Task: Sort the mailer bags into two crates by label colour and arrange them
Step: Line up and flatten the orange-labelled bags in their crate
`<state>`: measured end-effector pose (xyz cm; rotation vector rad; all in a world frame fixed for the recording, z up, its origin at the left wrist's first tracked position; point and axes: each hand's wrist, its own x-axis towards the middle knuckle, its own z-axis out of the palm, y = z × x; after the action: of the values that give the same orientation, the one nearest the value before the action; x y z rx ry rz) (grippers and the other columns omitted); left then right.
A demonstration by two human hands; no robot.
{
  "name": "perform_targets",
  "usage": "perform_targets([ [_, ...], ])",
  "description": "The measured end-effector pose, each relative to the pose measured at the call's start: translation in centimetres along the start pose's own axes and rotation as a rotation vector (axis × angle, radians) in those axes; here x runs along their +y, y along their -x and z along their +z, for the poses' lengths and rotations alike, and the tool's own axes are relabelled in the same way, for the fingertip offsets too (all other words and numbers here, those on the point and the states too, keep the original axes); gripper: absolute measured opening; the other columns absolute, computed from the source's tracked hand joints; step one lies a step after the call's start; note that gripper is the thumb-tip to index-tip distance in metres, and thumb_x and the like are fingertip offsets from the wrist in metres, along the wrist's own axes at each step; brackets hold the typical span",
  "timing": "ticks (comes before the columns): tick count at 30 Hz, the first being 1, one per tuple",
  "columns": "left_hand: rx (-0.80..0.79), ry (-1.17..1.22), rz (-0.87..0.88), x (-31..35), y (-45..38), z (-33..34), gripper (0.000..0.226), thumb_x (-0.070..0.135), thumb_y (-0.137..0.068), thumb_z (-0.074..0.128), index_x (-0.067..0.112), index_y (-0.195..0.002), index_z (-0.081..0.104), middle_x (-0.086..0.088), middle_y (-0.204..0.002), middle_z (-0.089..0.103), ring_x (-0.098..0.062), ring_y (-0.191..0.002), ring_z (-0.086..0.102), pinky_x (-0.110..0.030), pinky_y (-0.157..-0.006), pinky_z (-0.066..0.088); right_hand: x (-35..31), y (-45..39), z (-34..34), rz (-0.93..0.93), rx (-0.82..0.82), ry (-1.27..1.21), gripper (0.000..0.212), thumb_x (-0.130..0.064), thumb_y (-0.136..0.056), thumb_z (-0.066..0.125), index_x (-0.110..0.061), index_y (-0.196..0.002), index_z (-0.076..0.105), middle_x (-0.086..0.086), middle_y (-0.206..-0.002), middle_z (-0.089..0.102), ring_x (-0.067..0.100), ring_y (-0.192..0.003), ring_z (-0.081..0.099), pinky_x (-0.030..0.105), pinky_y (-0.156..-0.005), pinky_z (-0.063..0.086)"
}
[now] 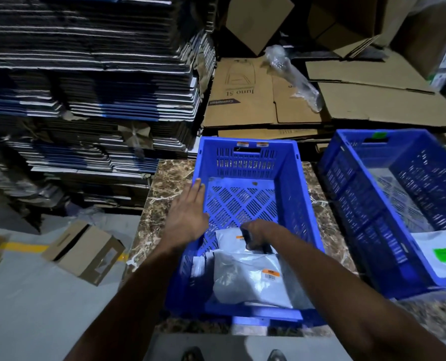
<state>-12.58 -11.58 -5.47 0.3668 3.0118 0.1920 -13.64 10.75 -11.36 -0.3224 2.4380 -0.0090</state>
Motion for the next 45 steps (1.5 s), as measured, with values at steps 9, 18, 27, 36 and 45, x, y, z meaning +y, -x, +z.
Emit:
perform_targets([
  [9, 0.039, 0.070, -0.017, 0.3, -0.1, -0.3, 0.075, 0.034, -0.099, 0.045, 0.021, -0.159, 0.001, 0.006, -0.166, -0.007, -0.018, -0.153, -0.004, -0.048, -0.124, 0.009, 1.2, -1.4, 1.1, -0.006, 0.117, 0.010, 0.073, -0.056, -0.073, 0.078, -0.020, -0.131, 0.053, 0.008, -0.133, 0.052, 0.028, -0.128, 0.048, 0.044, -0.098, 0.039],
  [18, 0.375, 0.214, 0.064, 1.2, 1.6, -0.9, 0.046, 0.040, -0.101, 0.044, 0.018, -0.141, 0.049, -0.010, -0.131, 0.058, -0.028, -0.129, 0.047, -0.042, -0.106, 0.042, 0.3, 3.9, -0.6, -0.180, 0.586, -1.278, 0.062, -0.067, -0.085, 0.059, -0.032, -0.135, 0.052, -0.016, -0.130, 0.061, 0.006, -0.121, 0.058, 0.033, -0.105, 0.046],
  [27, 0.236, 1.298, -0.181, 7.5, -0.3, -2.2, 0.054, 0.066, -0.087, 0.052, 0.016, -0.095, 0.069, -0.002, -0.095, 0.074, -0.021, -0.092, 0.071, -0.046, -0.086, 0.055, -3.7, 8.0, -3.4, -0.064, 1.034, -1.067, 0.032, -0.046, -0.102, 0.041, -0.016, -0.109, 0.050, 0.001, -0.090, 0.066, 0.021, -0.079, 0.065, 0.036, -0.065, 0.048],
  [36, 0.493, 1.194, -0.380, 10.3, -0.4, -3.2, 0.047, 0.047, -0.103, 0.036, 0.007, -0.098, 0.060, -0.012, -0.093, 0.068, -0.031, -0.091, 0.064, -0.044, -0.079, 0.051, -6.0, 8.9, -3.3, -0.072, 1.107, -1.011, 0.051, -0.058, -0.095, 0.030, -0.019, -0.120, 0.051, 0.000, -0.083, 0.067, 0.020, -0.071, 0.064, 0.042, -0.063, 0.052],
  [45, 0.561, 1.039, -0.338, 8.9, 0.1, -3.6, 0.045, 0.042, -0.105, 0.033, 0.005, -0.104, 0.059, -0.012, -0.090, 0.066, -0.030, -0.082, 0.060, -0.038, -0.069, 0.044, -6.3, 8.9, -4.0, 0.007, 1.097, -0.957, 0.061, -0.074, -0.091, 0.026, -0.018, -0.082, 0.050, 0.002, -0.071, 0.061, 0.019, -0.066, 0.060, 0.042, -0.063, 0.047],
])
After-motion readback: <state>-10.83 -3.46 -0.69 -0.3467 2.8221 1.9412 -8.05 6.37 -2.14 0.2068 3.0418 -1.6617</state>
